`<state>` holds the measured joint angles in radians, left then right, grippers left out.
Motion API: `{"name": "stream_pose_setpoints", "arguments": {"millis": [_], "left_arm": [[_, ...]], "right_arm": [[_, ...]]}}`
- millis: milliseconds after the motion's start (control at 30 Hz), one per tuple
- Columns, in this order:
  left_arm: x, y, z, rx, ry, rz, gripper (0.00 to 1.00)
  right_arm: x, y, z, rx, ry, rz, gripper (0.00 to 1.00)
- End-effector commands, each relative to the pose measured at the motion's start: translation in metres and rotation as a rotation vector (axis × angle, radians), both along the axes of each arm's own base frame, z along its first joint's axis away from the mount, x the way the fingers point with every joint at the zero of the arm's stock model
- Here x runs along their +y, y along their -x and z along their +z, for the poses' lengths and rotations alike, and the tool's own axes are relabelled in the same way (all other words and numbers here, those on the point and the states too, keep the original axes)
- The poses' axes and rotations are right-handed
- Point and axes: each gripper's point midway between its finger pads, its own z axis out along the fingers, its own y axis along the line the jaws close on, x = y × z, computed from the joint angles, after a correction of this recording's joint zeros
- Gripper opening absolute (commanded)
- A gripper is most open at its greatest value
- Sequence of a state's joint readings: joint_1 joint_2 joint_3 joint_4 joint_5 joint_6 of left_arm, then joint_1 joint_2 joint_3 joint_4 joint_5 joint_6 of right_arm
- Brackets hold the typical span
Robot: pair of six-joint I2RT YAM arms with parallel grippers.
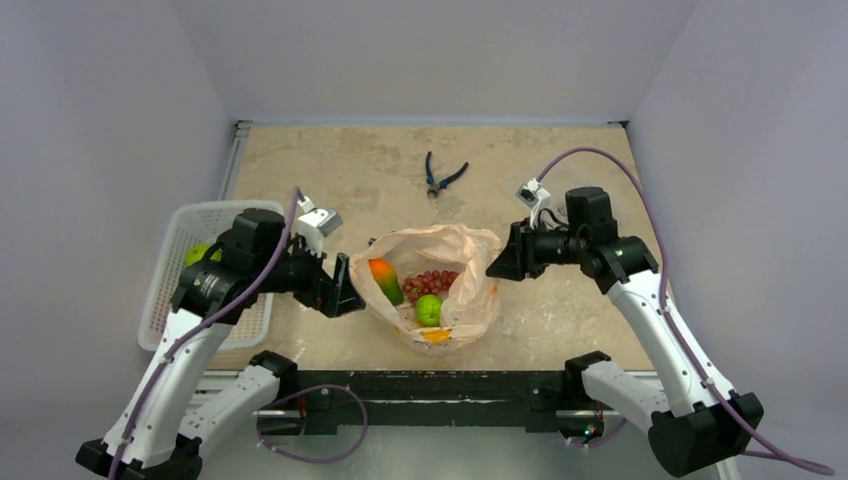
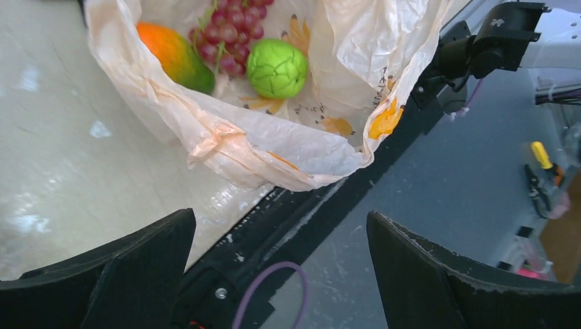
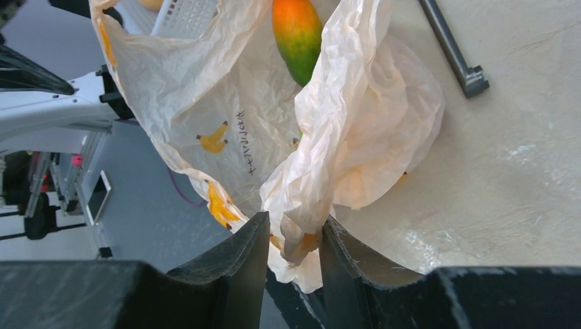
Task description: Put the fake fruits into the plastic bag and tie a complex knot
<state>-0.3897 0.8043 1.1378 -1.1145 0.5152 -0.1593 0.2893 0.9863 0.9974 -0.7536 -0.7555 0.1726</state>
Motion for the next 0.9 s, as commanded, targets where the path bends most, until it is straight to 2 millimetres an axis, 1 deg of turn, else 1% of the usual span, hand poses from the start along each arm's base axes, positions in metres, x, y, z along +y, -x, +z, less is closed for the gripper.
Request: {"name": "stream_pose_setpoints", "arguments": {"millis": [0,67,167,233,267,333,400,433,467,500,567,600,667,700,733,767,833,867], "left_arm": [[-0.024,-0.001,-0.004,0.133,0.146,0.017,0.94],[-0.030,-0.012,-0.003,0.109,0.181,0.026,0.93],[-0.033,-0.028,-0.003,0.058,0.197,0.051,0.92],[-0.038,-0.034,0.001,0.028,0.218,0.034,0.85],[-0.040,-0.035,0.003,0.019,0.228,0.025,0.79],[-0.042,-0.039,0.006,-0.003,0.240,0.015,0.66],[-0.044,-0.038,0.010,-0.023,0.248,-0.014,0.45],[-0.045,-0.037,0.013,-0.032,0.251,-0.034,0.34],[-0.046,-0.035,0.019,-0.047,0.252,-0.063,0.23],[-0.047,-0.034,0.027,-0.071,0.249,-0.094,0.13],[-0.046,-0.029,0.049,-0.144,0.237,-0.157,0.00],[-0.046,-0.030,0.064,-0.202,0.233,-0.185,0.00],[-0.043,-0.027,0.099,-0.319,0.209,-0.253,0.00],[-0.041,-0.024,0.127,-0.405,0.205,-0.285,0.00],[-0.038,-0.024,0.149,-0.491,0.186,-0.308,0.00],[-0.036,-0.024,0.169,-0.557,0.172,-0.313,0.00],[-0.031,-0.021,0.215,-0.695,0.174,-0.311,0.00],[-0.030,-0.019,0.232,-0.743,0.185,-0.314,0.00]], "right_arm": [[0.007,0.011,0.012,-0.011,-0.078,0.041,0.31],[0.008,0.012,0.015,-0.026,-0.092,0.046,0.30],[0.009,0.013,0.019,-0.034,-0.105,0.041,0.30],[0.009,0.011,0.024,-0.054,-0.108,0.034,0.28],[0.008,0.008,0.026,-0.070,-0.107,0.024,0.25],[0.009,-0.001,0.035,-0.106,-0.120,-0.004,0.15],[0.011,-0.008,0.043,-0.137,-0.135,-0.013,0.04],[0.012,-0.010,0.049,-0.156,-0.142,-0.011,0.00],[0.013,-0.012,0.057,-0.182,-0.156,-0.004,0.00],[0.015,-0.011,0.068,-0.211,-0.181,0.012,0.00],[0.018,-0.010,0.101,-0.293,-0.237,0.019,0.00],[0.018,-0.009,0.119,-0.338,-0.262,0.018,0.00],[0.019,-0.006,0.167,-0.448,-0.321,0.017,0.00],[0.018,-0.005,0.191,-0.500,-0.344,0.011,0.00],[0.016,-0.004,0.215,-0.554,-0.360,0.004,0.00],[0.015,-0.004,0.235,-0.601,-0.368,0.000,0.00],[0.011,-0.001,0.274,-0.709,-0.373,-0.006,0.00],[0.009,0.002,0.293,-0.762,-0.379,-0.009,0.00]]}}
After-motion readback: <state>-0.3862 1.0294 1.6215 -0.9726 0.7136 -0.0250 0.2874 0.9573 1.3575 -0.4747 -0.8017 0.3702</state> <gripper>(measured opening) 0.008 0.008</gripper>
